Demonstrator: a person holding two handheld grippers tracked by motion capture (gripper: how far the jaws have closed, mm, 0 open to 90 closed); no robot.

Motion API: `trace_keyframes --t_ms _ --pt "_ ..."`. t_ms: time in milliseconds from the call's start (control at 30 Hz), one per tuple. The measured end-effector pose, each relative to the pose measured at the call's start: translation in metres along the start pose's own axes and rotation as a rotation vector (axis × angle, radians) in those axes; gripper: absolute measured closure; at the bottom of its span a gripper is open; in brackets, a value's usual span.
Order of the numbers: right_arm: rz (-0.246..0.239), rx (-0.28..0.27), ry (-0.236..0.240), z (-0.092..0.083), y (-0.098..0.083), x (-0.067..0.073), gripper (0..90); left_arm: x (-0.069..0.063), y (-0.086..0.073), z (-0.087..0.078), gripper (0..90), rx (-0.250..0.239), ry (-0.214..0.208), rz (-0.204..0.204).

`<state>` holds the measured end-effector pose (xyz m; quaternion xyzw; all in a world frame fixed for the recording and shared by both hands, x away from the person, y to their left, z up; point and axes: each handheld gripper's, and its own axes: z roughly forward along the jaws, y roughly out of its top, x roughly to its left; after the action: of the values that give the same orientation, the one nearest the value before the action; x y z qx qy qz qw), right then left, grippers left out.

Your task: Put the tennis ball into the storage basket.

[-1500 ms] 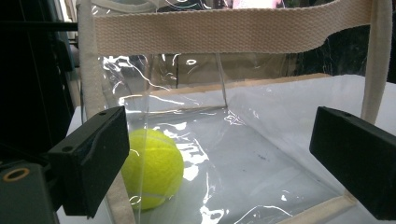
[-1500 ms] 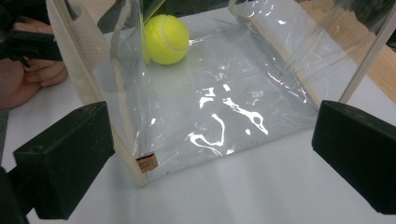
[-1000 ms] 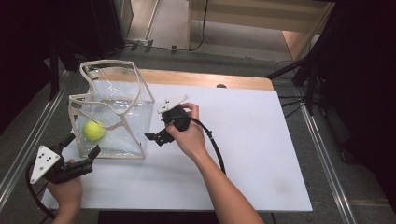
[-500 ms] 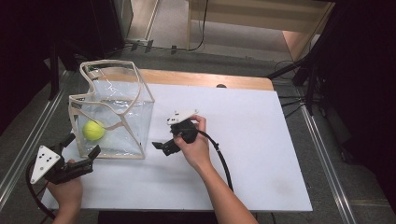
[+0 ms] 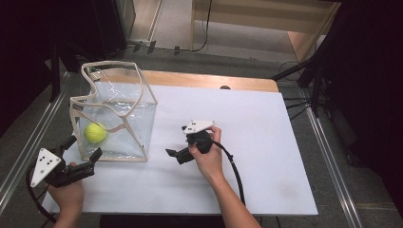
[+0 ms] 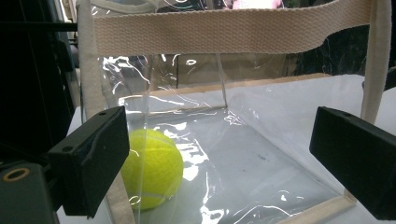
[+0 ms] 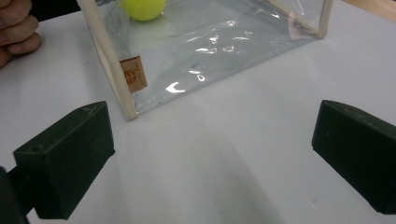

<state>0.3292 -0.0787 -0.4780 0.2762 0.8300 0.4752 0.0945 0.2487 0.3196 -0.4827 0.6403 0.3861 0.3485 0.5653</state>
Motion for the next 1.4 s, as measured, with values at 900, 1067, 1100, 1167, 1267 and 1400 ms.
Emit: trace_keyframes --t_ms 900,1067,1100,1167,1267,1400 --pt "0.094 -0.030 -0.114 -0.057 -0.055 -0.019 0.0 0.000 0.000 0.000 5.4 0.003 -0.003 0.001" --pt "0.118 -0.039 -0.127 -0.067 -0.064 -0.022 0.0 0.000 0.000 0.000 5.4 0.001 -0.004 0.006" --pt "0.117 -0.039 -0.135 -0.069 -0.066 -0.023 0.0 0.000 0.000 0.000 5.4 0.001 -0.003 0.006" --pt "0.122 -0.042 -0.140 -0.073 -0.069 -0.024 0.0 0.000 0.000 0.000 5.4 0.001 -0.004 0.006" --pt "0.135 -0.045 -0.150 -0.079 -0.074 -0.025 0.0 0.000 0.000 0.000 5.4 0.001 -0.004 0.006" --pt "0.144 -0.048 -0.168 -0.086 -0.081 -0.028 0.0 0.000 0.000 0.000 5.4 0.001 -0.004 0.006"
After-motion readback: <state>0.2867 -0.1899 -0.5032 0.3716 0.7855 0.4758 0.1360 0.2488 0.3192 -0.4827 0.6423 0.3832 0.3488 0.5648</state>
